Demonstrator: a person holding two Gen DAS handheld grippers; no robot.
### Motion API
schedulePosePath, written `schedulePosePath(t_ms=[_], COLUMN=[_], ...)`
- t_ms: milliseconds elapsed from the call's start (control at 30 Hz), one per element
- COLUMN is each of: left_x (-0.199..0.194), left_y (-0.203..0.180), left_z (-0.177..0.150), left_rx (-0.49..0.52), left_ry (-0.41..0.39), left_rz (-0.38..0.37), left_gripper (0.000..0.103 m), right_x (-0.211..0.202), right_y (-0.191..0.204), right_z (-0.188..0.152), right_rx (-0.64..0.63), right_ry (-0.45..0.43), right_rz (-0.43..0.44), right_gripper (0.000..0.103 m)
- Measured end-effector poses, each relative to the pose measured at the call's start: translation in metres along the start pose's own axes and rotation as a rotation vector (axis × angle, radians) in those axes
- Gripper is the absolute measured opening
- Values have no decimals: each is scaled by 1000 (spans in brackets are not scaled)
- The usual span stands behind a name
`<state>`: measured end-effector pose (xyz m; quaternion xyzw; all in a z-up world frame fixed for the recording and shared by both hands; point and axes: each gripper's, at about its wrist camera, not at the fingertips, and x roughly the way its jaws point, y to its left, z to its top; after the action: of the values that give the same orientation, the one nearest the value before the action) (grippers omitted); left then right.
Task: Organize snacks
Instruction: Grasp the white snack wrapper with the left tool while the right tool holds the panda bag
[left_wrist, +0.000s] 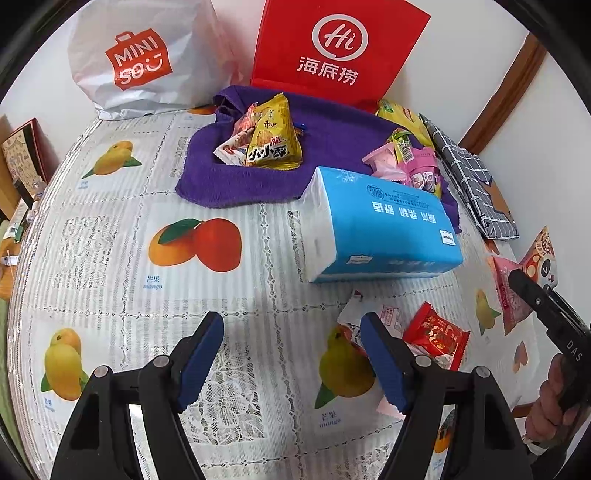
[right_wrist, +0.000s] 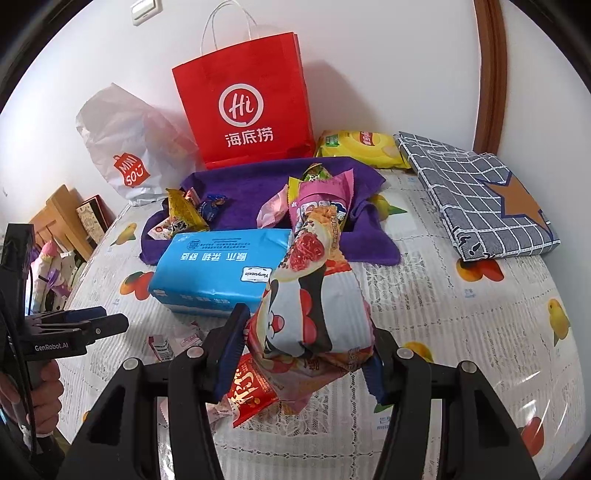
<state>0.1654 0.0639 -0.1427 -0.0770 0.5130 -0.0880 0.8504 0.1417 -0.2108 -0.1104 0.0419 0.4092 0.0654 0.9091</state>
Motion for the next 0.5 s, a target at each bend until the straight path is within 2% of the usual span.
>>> schedulePosePath(t_ms=[133, 500], left_x=[8, 22], left_y=[2, -8], left_z=[1, 4], left_rx=[-10, 2], left_ry=[21, 54], left_rz=[-19, -6], left_gripper=[75, 75], right_x=[2, 5], right_y=[-2, -10], right_z=[1, 1], right_rx=[7, 27], right_ry=[1, -1], right_rz=[-1, 9], right_gripper=[56, 56])
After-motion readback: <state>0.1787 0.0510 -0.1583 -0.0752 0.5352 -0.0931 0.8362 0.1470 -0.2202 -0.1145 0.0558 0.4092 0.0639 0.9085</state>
